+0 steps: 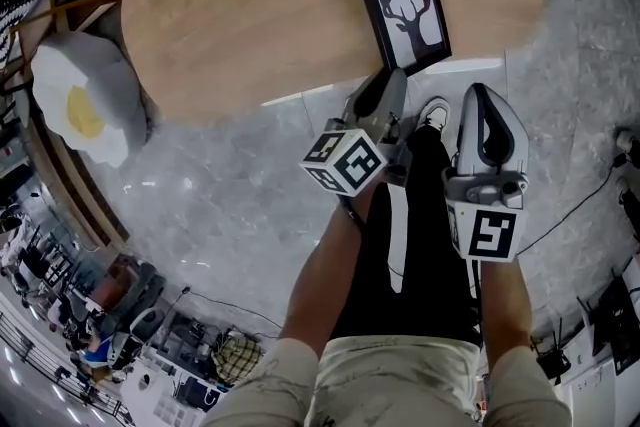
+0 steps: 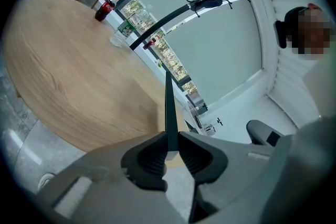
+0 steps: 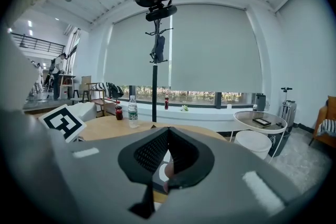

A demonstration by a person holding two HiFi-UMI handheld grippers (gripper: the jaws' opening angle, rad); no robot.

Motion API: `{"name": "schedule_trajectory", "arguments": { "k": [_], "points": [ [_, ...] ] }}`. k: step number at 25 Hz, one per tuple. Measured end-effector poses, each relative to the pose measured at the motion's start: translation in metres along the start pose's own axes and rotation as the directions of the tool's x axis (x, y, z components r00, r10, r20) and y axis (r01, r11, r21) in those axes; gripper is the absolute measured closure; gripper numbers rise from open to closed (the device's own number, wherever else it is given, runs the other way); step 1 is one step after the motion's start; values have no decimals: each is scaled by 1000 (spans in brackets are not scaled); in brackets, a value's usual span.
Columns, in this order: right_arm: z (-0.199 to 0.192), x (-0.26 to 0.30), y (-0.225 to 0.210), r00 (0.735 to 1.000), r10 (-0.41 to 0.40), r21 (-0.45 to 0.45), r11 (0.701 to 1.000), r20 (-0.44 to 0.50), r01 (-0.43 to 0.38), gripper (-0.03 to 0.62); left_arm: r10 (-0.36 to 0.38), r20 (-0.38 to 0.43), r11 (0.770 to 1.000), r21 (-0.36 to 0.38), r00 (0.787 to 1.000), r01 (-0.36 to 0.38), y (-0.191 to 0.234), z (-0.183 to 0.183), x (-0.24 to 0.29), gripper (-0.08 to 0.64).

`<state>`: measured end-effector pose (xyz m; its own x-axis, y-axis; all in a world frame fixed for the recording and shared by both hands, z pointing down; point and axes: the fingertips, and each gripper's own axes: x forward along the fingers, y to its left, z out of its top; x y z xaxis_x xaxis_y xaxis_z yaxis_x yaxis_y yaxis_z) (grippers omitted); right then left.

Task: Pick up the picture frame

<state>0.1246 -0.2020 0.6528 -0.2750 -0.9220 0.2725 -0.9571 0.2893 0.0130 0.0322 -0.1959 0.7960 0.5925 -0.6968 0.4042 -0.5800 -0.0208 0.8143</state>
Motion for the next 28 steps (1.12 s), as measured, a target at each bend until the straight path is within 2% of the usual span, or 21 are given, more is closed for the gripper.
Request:
{"name": "schedule_trajectory", "arguments": {
  "k": [8, 13, 21, 28],
  "points": [
    [44, 11, 3, 1000, -4, -5, 1000, 22, 5, 591, 1, 37, 999, 39, 999, -3, -25, 48, -9, 480],
    [71, 9, -3, 999, -17, -17, 1000, 49, 18, 591, -8, 75, 994, 112, 997, 0, -53, 78, -20, 480],
    [128, -4, -19, 992, -54, -41, 997, 110, 59, 591, -17, 131, 972, 236, 991, -15, -107, 117, -48, 480],
    [170, -21, -21, 986, -56, -50, 997, 156, 65, 591, -20, 208, 965, 260, 978, -36, -150, 139, -78, 480]
  ]
}}
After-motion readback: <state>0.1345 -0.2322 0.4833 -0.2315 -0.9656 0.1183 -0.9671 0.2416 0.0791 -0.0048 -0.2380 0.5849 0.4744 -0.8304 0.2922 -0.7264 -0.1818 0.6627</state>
